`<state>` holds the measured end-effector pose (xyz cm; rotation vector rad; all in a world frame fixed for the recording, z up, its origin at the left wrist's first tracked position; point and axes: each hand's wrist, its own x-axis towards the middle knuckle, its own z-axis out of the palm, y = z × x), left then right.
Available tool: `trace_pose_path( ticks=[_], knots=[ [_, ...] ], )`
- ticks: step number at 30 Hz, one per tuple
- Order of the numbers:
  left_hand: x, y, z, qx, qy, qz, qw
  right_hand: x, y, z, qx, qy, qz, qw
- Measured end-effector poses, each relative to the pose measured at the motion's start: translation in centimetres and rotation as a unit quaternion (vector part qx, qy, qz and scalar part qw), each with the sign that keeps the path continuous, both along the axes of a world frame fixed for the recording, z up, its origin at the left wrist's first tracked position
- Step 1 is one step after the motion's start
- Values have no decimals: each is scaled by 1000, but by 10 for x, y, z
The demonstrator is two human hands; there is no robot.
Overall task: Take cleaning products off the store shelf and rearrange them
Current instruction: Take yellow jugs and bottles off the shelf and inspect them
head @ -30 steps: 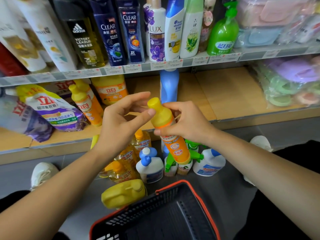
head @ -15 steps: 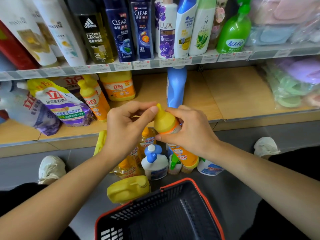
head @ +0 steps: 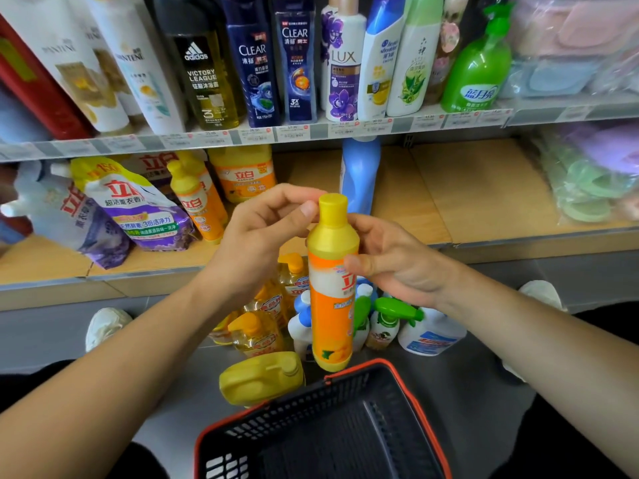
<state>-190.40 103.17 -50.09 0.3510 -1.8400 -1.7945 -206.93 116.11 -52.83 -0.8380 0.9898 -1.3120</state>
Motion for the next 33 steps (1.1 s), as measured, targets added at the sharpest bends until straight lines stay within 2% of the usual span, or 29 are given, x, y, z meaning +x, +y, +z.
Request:
trace_pose_path(
  ticks=[3, 7, 15, 20, 23, 27, 29, 31, 33],
  knots=[
    [1, -1, -1, 24, 11, 17, 1000, -1, -1, 1, -2, -47, 39, 998],
    [4, -2, -3, 36, 24, 26, 999, -2, -2, 1, 5, -61, 39, 997],
    [5, -3, -4, 11, 36, 57, 998, 3, -2, 0, 6, -35, 35, 999],
    [7, -5, -7, -4, 15, 25, 1000, -4, -1, 1, 6, -21, -4, 1000],
    [8, -5, -15, -23, -34, 26, 999, -7, -1, 2, 14, 24, -54, 998],
    [8, 0, -42, 21, -138, 4, 990, -14, -2, 5, 1, 70, -145, 987],
    [9, 8, -60, 34, -200, -48, 978, -21, -1, 7, -9, 76, -186, 979],
    [10, 19, -79, -11, -257, -102, 961, -28, -1, 11, -18, 68, -219, 973],
    [13, 27, -93, -26, -267, -99, 958, -35, 0, 13, -28, 36, -249, 967]
  ],
)
